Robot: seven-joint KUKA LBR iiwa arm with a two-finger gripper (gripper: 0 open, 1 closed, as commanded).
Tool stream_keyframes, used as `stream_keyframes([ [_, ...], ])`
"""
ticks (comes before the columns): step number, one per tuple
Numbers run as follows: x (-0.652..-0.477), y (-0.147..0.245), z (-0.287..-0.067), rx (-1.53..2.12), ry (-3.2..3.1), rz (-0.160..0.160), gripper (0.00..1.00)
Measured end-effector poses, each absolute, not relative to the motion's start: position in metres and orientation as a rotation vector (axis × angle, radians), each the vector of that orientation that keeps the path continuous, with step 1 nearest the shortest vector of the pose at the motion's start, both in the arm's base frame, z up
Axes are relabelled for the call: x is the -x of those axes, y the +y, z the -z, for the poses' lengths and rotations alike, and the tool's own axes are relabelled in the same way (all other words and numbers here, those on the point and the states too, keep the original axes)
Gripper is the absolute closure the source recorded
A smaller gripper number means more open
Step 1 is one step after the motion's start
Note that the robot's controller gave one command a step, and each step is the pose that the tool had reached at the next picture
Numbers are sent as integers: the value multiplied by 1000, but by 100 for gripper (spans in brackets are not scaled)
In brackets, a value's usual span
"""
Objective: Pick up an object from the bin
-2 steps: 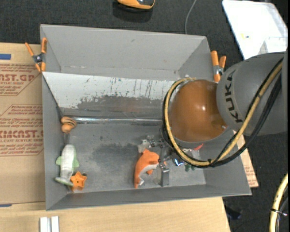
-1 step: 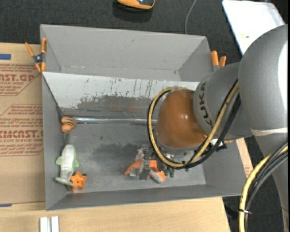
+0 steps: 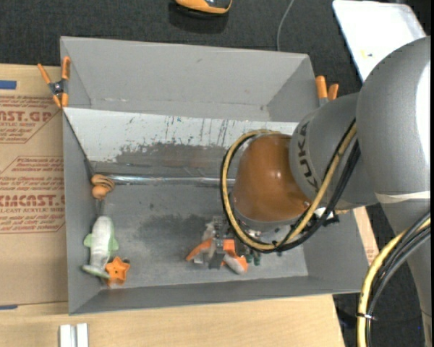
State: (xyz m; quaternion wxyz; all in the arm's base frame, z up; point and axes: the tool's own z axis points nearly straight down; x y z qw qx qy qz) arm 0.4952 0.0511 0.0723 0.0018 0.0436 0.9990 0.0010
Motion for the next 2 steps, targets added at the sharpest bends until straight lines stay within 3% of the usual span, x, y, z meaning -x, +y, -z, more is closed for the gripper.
stream_keyframes([
  [1, -499, 43, -139, -143, 3141, -4, 100],
  [2, -506, 28, -170, -167, 3142, -2, 100],
])
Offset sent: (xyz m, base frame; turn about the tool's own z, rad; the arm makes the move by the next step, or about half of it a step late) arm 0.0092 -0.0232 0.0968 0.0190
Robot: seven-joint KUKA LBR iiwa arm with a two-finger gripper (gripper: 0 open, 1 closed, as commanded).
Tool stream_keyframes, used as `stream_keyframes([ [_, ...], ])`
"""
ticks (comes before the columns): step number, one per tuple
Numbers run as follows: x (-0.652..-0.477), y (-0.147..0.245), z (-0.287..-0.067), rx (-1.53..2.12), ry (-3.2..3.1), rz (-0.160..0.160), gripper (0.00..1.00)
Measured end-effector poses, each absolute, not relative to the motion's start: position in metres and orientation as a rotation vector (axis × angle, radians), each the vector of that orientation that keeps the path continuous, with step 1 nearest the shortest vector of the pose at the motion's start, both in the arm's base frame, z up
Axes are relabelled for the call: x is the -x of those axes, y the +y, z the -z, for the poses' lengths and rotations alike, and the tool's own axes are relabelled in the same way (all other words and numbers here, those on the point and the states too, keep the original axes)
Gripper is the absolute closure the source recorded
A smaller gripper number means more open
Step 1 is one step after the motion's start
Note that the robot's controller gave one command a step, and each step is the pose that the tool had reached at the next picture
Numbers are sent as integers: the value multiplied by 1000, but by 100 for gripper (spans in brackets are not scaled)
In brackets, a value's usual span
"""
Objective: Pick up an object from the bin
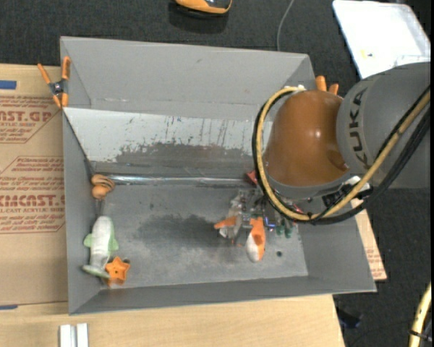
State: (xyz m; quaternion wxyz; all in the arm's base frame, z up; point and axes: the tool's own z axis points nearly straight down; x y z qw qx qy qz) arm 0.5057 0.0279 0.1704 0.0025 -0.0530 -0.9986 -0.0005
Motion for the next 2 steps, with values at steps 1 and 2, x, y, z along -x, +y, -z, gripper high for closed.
stream_keyframes([
  [1, -500, 32, -116, 177, -3140, 5, 100],
  [2, -518, 20, -154, 193, -3143, 6, 100],
])
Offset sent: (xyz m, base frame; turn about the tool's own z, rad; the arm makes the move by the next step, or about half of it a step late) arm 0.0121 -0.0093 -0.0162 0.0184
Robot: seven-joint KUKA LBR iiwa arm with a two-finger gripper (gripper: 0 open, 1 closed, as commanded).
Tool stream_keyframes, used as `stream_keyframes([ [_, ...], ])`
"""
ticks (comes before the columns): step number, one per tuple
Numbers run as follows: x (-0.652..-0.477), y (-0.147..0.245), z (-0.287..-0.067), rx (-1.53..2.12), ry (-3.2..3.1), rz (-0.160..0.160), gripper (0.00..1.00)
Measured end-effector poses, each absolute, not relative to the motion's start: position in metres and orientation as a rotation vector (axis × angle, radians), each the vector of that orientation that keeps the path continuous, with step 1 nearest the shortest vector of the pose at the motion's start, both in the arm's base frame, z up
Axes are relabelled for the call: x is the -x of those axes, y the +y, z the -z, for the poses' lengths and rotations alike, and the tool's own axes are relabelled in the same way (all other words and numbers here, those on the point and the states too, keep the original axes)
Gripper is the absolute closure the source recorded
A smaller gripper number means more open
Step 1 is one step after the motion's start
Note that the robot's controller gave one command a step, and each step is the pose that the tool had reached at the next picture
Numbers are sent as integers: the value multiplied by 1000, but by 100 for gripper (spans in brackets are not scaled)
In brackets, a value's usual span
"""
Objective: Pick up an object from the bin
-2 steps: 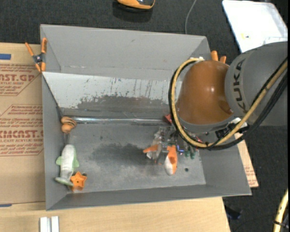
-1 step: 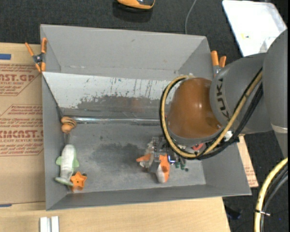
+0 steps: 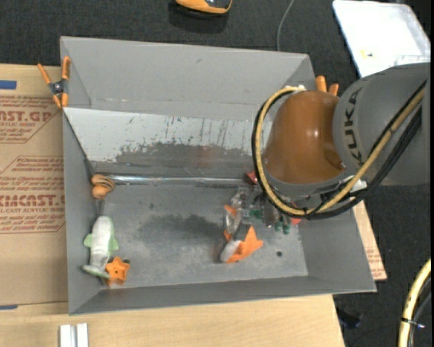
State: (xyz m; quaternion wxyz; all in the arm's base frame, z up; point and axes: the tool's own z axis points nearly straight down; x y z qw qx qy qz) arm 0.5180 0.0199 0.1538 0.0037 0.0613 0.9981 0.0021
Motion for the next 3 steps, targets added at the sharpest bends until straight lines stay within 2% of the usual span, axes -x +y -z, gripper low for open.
stream_keyframes([
  [1, -518, 20, -154, -192, 3129, -7, 100],
  [2, -502, 43, -109, -310, 3114, -9, 100],
  [3, -490, 37, -69, -351, 3104, -9, 100],
])
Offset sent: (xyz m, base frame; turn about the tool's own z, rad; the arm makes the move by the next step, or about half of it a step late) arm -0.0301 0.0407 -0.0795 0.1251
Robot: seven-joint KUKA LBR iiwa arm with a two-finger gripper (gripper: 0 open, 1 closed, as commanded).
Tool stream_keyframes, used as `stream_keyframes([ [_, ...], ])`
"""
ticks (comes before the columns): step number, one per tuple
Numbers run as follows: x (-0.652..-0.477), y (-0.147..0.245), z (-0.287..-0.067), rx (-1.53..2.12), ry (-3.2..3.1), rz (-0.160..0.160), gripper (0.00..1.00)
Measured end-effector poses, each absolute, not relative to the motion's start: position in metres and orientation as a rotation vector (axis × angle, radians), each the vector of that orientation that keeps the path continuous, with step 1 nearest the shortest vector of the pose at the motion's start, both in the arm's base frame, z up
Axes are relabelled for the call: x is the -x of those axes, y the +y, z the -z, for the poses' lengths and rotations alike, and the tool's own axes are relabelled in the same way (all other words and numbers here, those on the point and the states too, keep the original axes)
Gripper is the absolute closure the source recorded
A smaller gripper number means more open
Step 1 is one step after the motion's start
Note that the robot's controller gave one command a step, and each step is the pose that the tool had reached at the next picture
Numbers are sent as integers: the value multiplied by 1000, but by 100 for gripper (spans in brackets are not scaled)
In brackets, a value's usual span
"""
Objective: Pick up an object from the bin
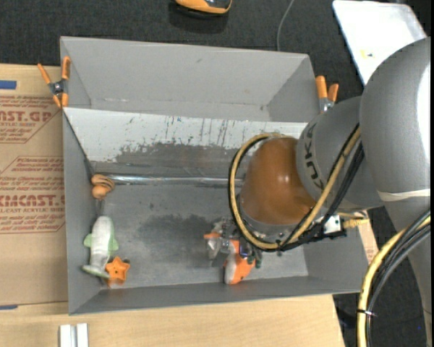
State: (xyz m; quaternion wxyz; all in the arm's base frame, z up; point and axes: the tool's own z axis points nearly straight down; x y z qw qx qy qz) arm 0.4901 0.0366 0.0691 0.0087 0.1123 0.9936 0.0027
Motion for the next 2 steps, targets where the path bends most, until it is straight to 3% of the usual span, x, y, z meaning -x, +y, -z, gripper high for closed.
stream_keyframes([
  [1, -514, 16, -82, -358, 3109, -13, 100],
  [2, -514, 16, -82, -357, 3109, -14, 100],
])
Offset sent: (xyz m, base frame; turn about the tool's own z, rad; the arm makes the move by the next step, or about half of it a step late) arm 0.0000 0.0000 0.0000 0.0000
